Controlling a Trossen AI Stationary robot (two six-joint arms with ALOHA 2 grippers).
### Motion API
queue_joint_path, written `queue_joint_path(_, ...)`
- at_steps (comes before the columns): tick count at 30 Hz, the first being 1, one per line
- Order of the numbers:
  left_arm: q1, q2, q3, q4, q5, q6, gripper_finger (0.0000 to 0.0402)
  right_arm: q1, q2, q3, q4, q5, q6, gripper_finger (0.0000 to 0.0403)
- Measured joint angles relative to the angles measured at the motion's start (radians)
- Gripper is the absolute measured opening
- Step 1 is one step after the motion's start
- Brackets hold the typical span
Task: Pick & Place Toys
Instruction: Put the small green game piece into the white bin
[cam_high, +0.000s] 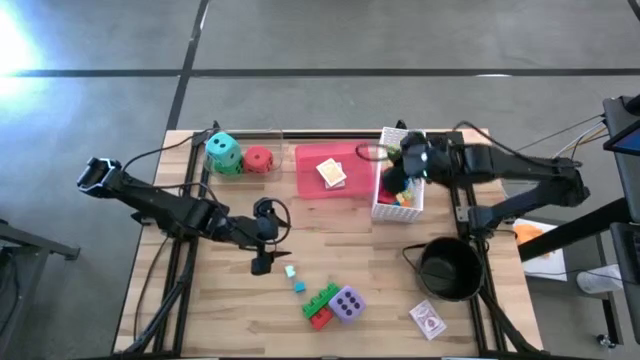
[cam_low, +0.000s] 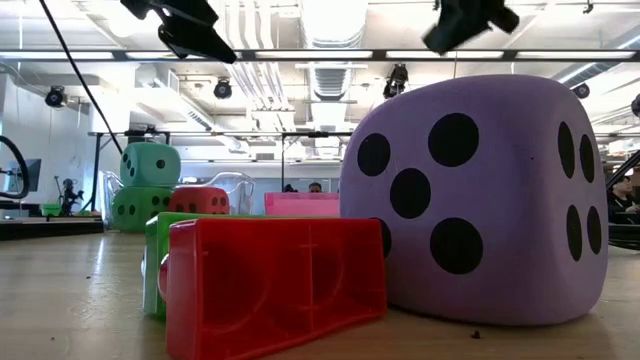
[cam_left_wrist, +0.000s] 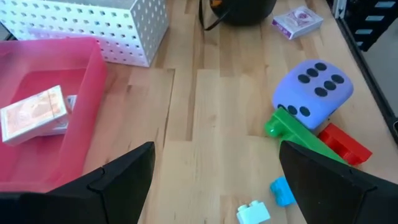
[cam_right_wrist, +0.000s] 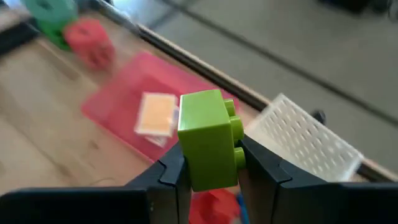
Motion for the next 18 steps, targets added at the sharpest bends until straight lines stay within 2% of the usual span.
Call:
queue_joint_path(9,0.000,-0.003,-0.005,0.004,0.000,-0.021,0.0347,-0.332,0.027,-0.045,-0.075,-0.303,-0.055,0.0095)
queue_joint_path(12,0.000,-0.003,-0.007,0.016,0.000,-0.024,0.0347,-0.401,0.056,-0.067,-0.085,-0.337,-0.062,0.0095)
queue_joint_path(18,0.000,-0.003,-0.007,0.019,0.000,-0.024,0.0347,-0.459,0.186,-0.079,-0.082,-0.399,-0.145,0.0095)
